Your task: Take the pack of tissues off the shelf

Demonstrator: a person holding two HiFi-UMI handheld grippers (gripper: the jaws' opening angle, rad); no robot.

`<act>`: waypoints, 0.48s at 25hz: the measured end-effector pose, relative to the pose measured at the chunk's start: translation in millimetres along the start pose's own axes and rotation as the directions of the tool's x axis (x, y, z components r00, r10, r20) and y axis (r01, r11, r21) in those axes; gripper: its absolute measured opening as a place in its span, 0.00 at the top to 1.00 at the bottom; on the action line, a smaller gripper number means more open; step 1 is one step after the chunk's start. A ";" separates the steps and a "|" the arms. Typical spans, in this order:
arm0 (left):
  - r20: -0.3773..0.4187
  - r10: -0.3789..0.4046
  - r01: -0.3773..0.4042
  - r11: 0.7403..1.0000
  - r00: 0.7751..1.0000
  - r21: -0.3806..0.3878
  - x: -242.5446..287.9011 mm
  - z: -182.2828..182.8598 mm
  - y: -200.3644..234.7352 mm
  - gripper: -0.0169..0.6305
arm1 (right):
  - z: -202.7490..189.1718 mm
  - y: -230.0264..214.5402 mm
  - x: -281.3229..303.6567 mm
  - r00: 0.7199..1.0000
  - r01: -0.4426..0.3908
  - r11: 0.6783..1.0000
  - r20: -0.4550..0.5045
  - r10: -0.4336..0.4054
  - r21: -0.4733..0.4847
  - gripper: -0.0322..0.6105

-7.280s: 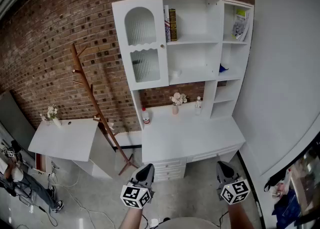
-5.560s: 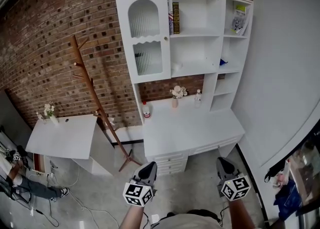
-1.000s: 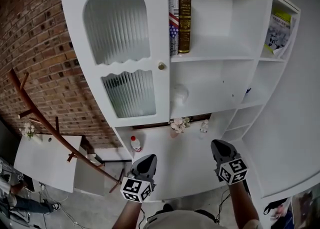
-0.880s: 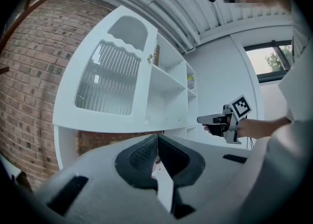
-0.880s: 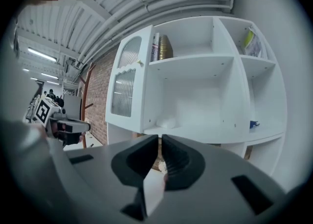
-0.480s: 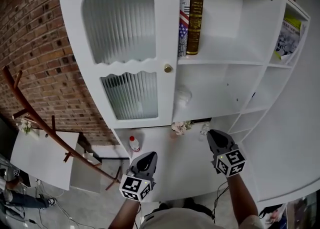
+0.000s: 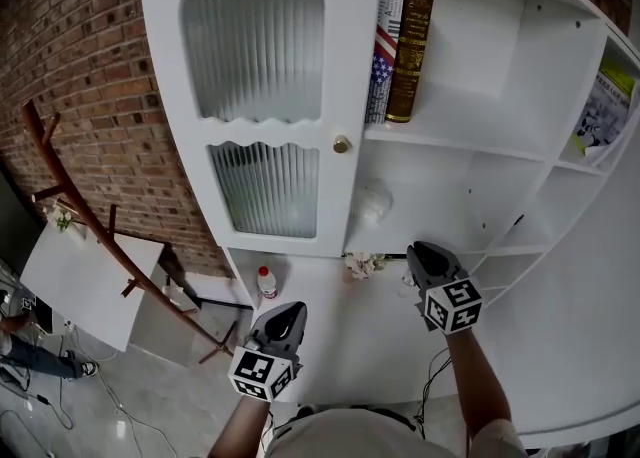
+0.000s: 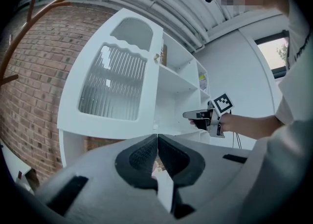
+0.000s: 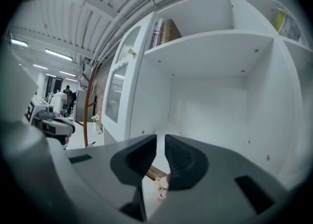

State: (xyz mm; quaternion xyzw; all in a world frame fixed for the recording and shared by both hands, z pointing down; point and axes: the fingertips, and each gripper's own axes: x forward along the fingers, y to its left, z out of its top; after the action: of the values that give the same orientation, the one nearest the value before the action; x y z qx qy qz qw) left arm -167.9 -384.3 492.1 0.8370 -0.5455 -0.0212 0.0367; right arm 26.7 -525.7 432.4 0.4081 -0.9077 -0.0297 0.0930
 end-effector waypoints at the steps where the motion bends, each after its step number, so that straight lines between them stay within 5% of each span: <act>1: 0.001 0.009 -0.009 1.000 1.000 0.003 1.0 0.5 -0.7 0.93 | -0.8 -3.6 5.9 1.000 -0.009 1.000 -0.010 0.009 -0.001 0.89; 4: 0.001 0.029 -0.029 0.999 1.000 0.013 1.8 1.5 -4.7 0.93 | -3.8 -13.4 22.5 0.999 -0.029 1.000 -0.042 0.029 0.003 0.79; 12: -0.008 0.094 -0.094 0.996 0.996 0.003 -2.9 -0.9 -3.2 0.93 | -0.2 -28.4 81.0 0.976 -0.138 0.989 -0.161 0.144 0.049 0.73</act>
State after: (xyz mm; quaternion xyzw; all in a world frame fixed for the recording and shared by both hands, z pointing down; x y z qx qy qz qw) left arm -166.1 -380.4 492.7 0.8104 -0.5844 -0.0153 0.0386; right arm -5.0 -605.0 440.7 0.3453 -0.9240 0.0277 0.1618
